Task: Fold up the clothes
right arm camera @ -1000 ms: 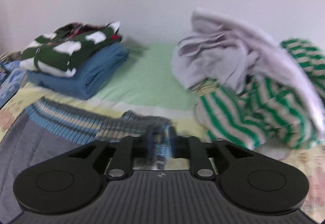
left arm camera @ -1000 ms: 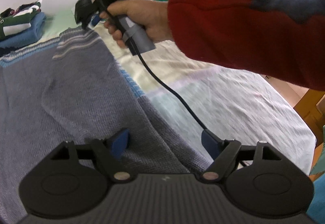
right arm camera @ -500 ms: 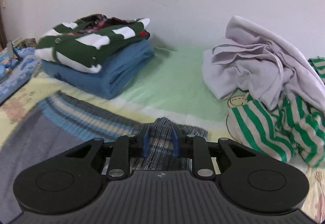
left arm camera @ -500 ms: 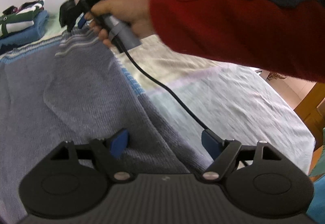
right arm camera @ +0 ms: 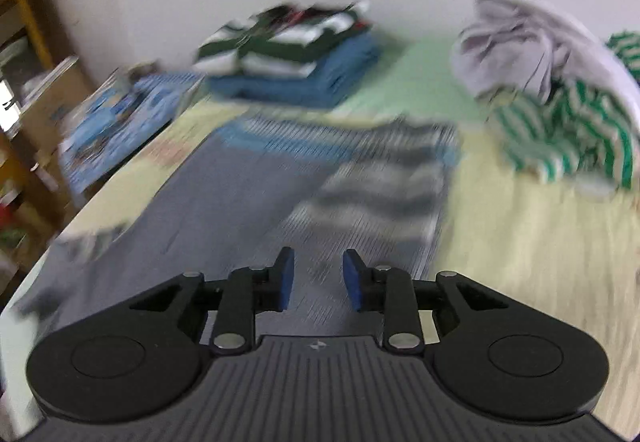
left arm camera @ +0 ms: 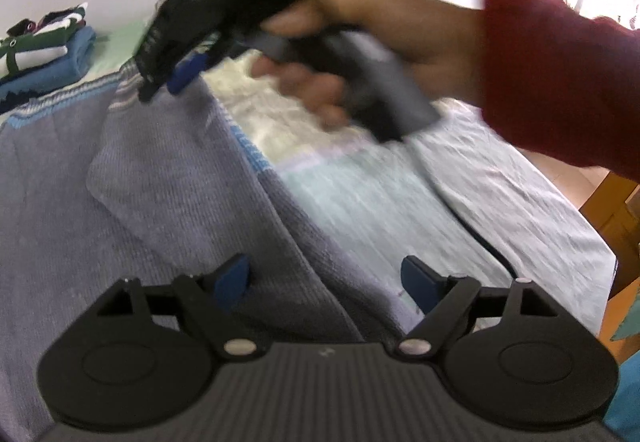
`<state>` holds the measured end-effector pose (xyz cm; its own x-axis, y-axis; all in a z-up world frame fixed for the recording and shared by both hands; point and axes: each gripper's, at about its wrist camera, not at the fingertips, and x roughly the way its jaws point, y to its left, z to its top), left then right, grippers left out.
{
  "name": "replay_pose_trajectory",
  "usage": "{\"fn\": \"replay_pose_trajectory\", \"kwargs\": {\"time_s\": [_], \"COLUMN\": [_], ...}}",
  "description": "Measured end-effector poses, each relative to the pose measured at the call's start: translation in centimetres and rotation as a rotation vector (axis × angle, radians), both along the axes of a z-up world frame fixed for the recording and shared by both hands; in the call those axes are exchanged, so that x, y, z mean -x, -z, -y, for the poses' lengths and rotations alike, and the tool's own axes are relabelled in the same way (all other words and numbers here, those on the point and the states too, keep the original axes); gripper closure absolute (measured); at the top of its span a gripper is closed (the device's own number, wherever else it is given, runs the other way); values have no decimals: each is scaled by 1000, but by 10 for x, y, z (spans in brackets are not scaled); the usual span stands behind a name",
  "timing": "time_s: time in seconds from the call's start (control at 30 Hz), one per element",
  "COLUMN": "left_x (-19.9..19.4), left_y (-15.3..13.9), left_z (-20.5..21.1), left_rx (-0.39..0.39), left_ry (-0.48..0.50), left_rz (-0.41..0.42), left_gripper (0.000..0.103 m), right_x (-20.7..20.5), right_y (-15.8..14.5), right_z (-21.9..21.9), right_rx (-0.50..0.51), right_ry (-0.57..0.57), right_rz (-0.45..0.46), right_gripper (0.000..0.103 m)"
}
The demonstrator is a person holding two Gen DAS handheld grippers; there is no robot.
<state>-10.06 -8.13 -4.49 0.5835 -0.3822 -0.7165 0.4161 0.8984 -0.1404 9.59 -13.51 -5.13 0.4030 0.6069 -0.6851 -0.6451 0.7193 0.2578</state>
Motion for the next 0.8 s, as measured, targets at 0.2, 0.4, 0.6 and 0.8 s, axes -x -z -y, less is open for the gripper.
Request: {"fn": "replay_pose_trajectory", "kwargs": {"time_s": [0.2, 0.4, 0.6, 0.8], "left_x": [6, 11, 20, 32], "left_y": [-1, -3, -13, -22], "left_z": [4, -1, -43, -98], "left_rx": [-16, 0, 25, 14], "left_ry": [6, 23, 55, 85], "left_rz": [1, 21, 34, 28], "left_gripper": [19, 18, 18, 18], "right_x": [37, 73, 89, 107], "right_y": [6, 11, 12, 1], "right_z": [-2, 7, 8, -28], "right_rx": [59, 25, 29, 158], "right_ry": [-39, -43, 82, 153], "right_rz": [57, -13, -14, 79], "right_gripper": [76, 72, 70, 69]}}
